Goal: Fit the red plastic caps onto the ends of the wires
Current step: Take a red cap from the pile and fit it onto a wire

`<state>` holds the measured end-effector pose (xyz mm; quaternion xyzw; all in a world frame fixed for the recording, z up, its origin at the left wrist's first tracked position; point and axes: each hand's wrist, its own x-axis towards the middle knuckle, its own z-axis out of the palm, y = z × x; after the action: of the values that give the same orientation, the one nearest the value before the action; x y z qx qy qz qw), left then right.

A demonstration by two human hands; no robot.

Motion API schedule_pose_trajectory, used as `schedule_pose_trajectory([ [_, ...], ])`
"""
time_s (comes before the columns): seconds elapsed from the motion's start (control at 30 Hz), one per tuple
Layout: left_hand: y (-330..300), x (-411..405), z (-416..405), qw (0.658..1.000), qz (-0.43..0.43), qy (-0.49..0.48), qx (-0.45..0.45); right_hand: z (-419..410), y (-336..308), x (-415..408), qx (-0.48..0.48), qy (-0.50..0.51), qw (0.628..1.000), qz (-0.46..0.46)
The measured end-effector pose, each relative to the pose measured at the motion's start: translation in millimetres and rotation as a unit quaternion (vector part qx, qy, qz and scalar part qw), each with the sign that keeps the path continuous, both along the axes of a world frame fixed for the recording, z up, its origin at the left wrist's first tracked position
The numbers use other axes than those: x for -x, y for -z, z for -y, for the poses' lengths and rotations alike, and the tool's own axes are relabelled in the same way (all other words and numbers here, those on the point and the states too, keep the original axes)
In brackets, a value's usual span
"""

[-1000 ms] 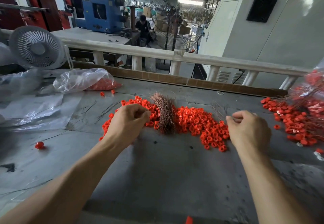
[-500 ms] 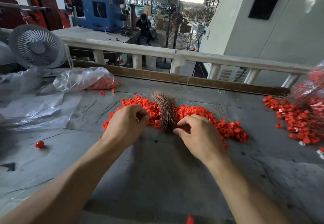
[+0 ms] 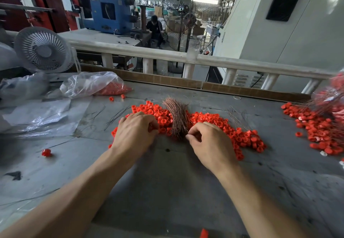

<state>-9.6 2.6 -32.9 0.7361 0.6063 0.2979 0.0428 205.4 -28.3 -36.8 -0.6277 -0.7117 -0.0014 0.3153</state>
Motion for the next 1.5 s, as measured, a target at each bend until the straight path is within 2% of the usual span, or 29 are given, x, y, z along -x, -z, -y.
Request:
schedule_pose_trajectory([
  [0.13,3.4,-5.3,-4.3,1.000,-0.025,-0.001,-0.004,-1.4,0.1,2.9,-0.021,-0.014,0.999,-0.045],
  [0.43,4.0,-9.6,-7.0,0.998,-0.057,-0.027,-0.022,-9.9,6.8,4.9,-0.048,-0.015,0.998,-0.022],
  [0.67,5.0,-11.4,-7.8,0.997,-0.071,-0.031,-0.024,-4.9,-3.2,5.9,-0.166,-0.039,0.983,-0.071],
  [0.77,4.4,-11.5,-7.7,0.997,-0.062,-0.028,-0.026,-1.5,-6.9,9.0,-0.201,-0.072,0.967,-0.139],
  [0.87,0.8,-11.5,-5.8,0.998,-0.033,-0.024,-0.052,2.3,-9.4,13.0,-0.200,-0.119,0.936,-0.265],
  [0.97,-4.3,-13.4,-1.1,0.997,0.041,0.002,-0.064,6.8,-11.4,14.6,-0.157,-0.149,0.901,-0.377],
  [1.07,-7.9,-17.0,6.3,0.988,0.144,0.046,-0.033,10.8,-14.3,14.7,-0.140,-0.161,0.884,-0.417],
  [1.2,-10.2,-22.3,15.5,0.972,0.213,0.095,-0.026,13.3,-16.7,14.7,-0.136,-0.142,0.889,-0.415],
  [1.33,-15.7,-26.7,23.8,0.964,0.234,0.123,-0.036,14.2,-16.0,12.9,-0.132,-0.124,0.922,-0.341],
  [1.5,-20.0,-29.0,31.0,0.957,0.253,0.139,-0.034,13.8,-16.4,10.9,-0.134,-0.130,0.940,-0.285],
])
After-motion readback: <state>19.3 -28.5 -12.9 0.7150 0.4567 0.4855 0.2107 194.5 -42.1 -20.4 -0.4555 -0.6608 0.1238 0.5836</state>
